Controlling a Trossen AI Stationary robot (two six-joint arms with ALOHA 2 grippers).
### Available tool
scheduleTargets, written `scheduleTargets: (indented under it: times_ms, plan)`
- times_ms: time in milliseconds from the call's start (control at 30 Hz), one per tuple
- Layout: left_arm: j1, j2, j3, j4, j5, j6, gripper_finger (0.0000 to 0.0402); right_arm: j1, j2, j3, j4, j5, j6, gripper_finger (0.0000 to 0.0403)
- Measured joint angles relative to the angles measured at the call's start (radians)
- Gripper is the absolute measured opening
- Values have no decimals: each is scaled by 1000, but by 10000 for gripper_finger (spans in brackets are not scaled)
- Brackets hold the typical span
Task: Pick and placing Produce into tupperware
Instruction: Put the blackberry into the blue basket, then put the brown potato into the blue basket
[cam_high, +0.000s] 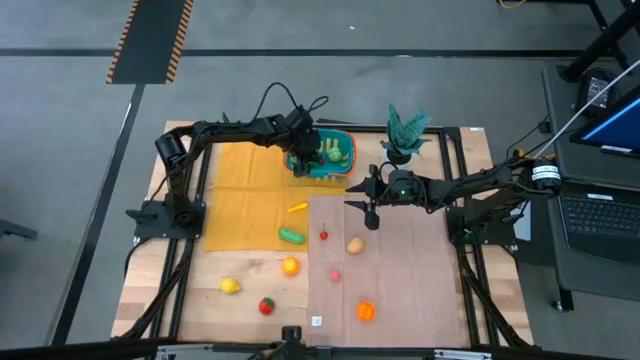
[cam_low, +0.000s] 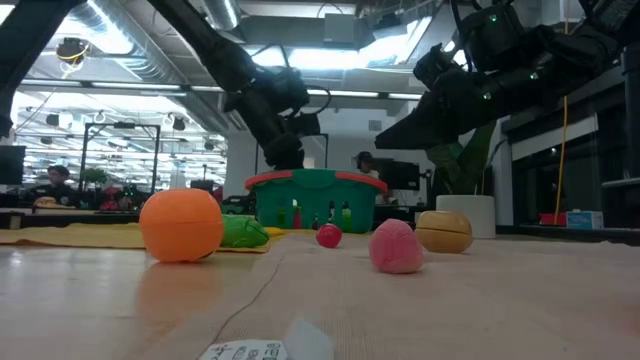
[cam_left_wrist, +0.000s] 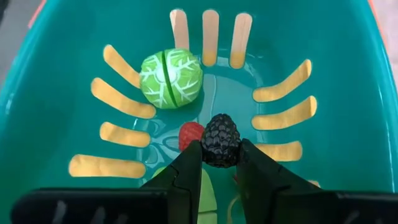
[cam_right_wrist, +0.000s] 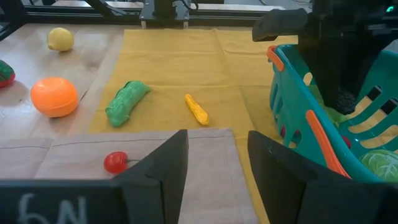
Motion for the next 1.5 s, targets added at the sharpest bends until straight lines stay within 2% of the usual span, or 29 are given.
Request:
scheduleTargets:
  times_ms: [233,467,667,800,1033,1233,1367,1500]
  plan:
    - [1,0,0,3,-9,6,94,0,0,0,-1,0,0,169]
    - [-13,0,0,3,-78,2,128,0,0,0,-7,0,0,169]
    - [-24,-1,0,3,-79,6,160,0,0,0,-6,0,0,169]
    - [-23,-34,-1,-4,-80,19,168,0,0,0,-6,0,0,169]
    - [-13,-200,-1,-55,-71,13,153,0,0,0,-6,0,-2,169]
    - [5,-381,-17,-234,66,6,136,2,0,0,-6,0,-87,169]
    - [15,-517,-125,-225,165,2,128,10,0,0,-4,0,-116,169]
    - [-5,-671,-285,-163,184,-48,121,24,0,0,10,0,-117,170]
